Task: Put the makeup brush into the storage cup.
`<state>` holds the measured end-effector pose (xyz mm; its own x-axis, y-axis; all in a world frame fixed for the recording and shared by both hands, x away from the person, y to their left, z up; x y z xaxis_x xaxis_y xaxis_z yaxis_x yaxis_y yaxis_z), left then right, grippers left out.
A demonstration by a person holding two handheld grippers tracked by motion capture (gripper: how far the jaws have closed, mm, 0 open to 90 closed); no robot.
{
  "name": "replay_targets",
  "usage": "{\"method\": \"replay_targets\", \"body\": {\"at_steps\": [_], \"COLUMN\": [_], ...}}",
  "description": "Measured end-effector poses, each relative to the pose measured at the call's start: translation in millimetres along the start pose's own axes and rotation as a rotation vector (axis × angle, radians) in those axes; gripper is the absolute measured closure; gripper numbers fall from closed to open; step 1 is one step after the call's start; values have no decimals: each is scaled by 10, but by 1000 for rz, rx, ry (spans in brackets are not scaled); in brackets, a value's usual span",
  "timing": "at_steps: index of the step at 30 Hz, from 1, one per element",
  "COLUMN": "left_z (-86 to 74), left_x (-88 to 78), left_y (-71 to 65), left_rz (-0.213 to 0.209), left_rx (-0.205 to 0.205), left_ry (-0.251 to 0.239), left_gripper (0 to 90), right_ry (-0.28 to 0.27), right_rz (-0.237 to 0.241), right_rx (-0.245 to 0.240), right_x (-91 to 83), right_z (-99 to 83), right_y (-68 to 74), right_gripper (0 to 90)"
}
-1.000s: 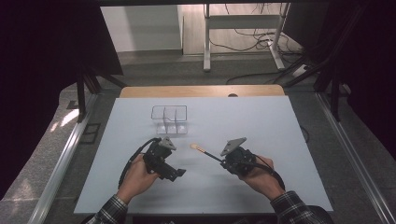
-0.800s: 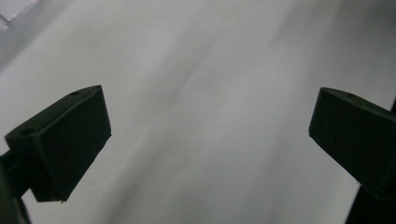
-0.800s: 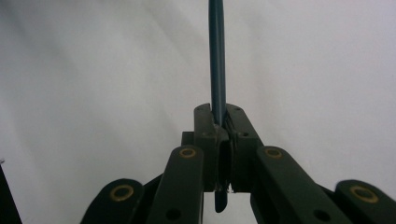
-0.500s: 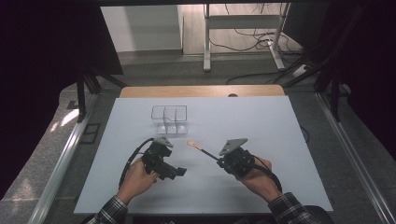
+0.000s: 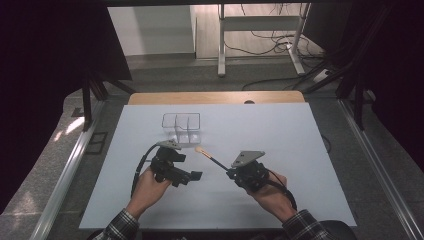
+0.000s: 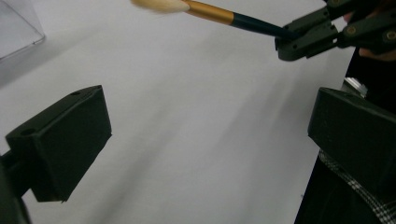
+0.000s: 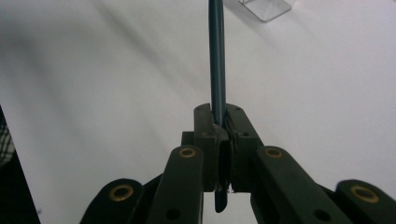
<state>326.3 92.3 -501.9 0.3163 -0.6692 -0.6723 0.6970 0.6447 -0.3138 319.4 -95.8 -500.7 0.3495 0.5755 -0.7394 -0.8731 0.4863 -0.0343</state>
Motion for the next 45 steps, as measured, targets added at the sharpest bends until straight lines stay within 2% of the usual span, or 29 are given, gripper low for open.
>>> {"method": "replay_targets", "body": {"at_steps": [4, 10, 12, 14, 20, 24, 32, 34, 35, 36, 37, 42, 43, 44, 45], "left_z": [34, 92, 98, 99, 133, 138, 135, 130, 126, 122, 119, 113, 107, 106, 106], "left_x": [8, 32, 51, 70, 109, 107, 74, 70, 68, 63, 56, 26, 19, 1, 1], "left_y": [-10, -63, -84, -101, -149, -147, -130, -128, -127, -121, -115, -76, -65, -59, -59], "left_rz": [2, -18, -33, -29, -35, -28, -42, -46, -50, -53, -58, -93, -100, -134, -134], "left_rx": [-33, -51, -47, -36, -35, -40, -59, -63, -68, -70, -78, -137, -141, -166, -166], "left_ry": [-11, -32, -24, -9, -17, -15, -18, -18, -19, -18, -18, -44, -44, -62, -62], "left_gripper": [0, 0, 0, 0, 21, 68, 212, 280, 280, 330, 330, 468, 500, 568, 620], "right_ry": [-31, -73, -82, -86, -88, -95, -101, -98, -95, -92, -92, -77, -72, -63, -63], "right_rz": [-4, -3, -5, -1, 5, 8, 22, 25, 27, 30, 30, 39, 43, 46, 46], "right_rx": [19, 40, 35, 29, 21, 18, 4, 2, -1, -2, -2, -16, -19, -21, -21], "right_x": [-3, 6, 16, 40, 80, 105, 161, 174, 180, 192, 192, 222, 231, 249, 249], "right_z": [35, 86, 101, 114, 128, 141, 147, 147, 146, 142, 142, 129, 125, 117, 117], "right_y": [28, 92, 118, 165, 230, 274, 343, 359, 364, 368, 368, 377, 382, 397, 397], "right_gripper": [849, 849, 849, 849, 849, 848, 845, 845, 844, 844, 844, 842, 841, 838, 838]}}
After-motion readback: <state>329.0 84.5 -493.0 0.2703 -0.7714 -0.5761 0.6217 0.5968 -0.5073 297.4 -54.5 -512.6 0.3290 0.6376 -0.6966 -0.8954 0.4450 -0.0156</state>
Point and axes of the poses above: each handheld gripper's, and its own axes: x roughly forward along the jaws, z roughly out of its top, y roughly to its left, the point moved 7 cm from there along x, roughly forward along the jaws, and after that the axes turned 4 degrees about z, right-handed, at the moved point
